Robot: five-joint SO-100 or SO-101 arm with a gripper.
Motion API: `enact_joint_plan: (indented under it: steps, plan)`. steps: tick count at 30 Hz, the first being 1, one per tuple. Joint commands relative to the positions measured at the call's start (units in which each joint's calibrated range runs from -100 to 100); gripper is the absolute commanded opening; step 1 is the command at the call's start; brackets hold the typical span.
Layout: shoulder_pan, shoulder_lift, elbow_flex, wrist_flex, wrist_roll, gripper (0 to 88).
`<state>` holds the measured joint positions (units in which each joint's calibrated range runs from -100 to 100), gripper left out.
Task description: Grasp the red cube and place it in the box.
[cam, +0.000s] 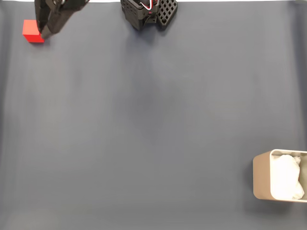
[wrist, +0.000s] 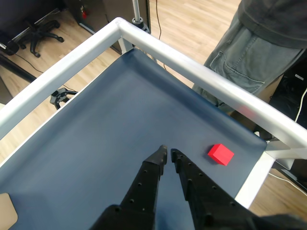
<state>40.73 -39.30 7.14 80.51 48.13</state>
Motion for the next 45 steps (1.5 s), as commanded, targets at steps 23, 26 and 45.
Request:
enact_joint_plan:
  steps: [23, 26, 45]
  plan:
    - [15.0, 1.0, 4.5, -3.9, -2.2, 0.0]
    - [16.9, 1.4, 5.4, -4.8, -2.2, 0.0]
    - [25.0, 1.2, 13.0, -10.0, -2.8, 0.0]
